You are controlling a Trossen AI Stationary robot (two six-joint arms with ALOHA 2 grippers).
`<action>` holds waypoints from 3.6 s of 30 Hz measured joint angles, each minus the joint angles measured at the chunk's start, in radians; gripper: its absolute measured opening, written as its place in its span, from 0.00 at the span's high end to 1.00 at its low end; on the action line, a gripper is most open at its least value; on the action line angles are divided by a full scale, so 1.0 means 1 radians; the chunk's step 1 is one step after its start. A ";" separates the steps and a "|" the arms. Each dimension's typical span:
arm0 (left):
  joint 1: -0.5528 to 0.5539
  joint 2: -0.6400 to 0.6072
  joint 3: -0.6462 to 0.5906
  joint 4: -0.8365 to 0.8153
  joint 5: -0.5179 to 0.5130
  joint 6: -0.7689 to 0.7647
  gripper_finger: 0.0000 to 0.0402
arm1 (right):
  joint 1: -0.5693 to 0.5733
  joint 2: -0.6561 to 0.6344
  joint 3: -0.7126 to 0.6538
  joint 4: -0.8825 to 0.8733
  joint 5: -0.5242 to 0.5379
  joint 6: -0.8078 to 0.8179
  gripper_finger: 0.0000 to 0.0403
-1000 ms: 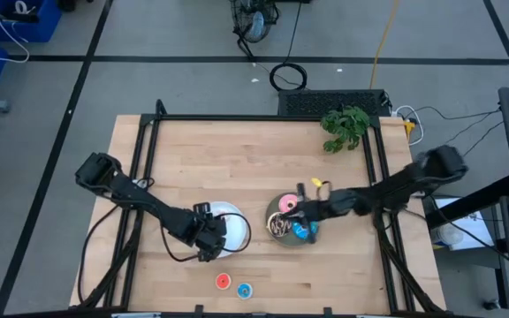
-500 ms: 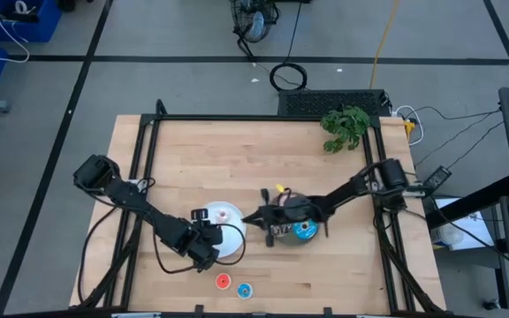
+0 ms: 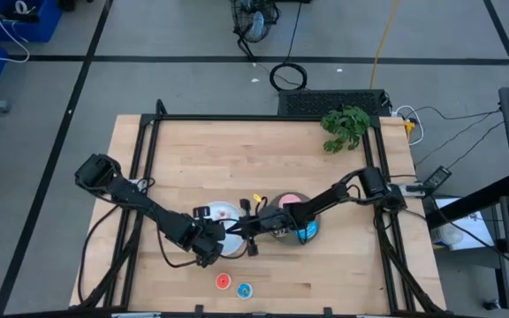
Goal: Pick & Place donuts
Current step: Put the small brown donut on the white plate, then put the small orange donut on the white plate
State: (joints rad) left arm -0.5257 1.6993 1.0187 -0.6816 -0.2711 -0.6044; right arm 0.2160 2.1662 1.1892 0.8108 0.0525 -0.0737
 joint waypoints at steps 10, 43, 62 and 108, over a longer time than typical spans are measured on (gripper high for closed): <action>0.019 0.000 0.000 0.111 0.009 0.042 0.54 | -0.007 -0.003 0.019 -0.020 -0.005 -0.018 1.00; 0.019 0.000 0.000 0.189 0.061 0.066 0.54 | -0.014 -0.003 0.019 -0.132 -0.080 -0.042 1.00; 0.035 -0.135 0.036 0.098 -0.008 0.155 0.54 | 0.083 -0.582 -0.274 -0.355 -0.084 -0.150 1.00; -0.188 -1.102 -0.619 0.628 -0.462 0.266 0.98 | 0.111 -1.420 -1.027 -0.023 0.209 -0.245 1.00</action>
State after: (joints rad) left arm -0.7137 0.5970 0.3996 -0.0532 -0.7332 -0.3385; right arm 0.3267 0.7460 0.1623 0.7874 0.2617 -0.3192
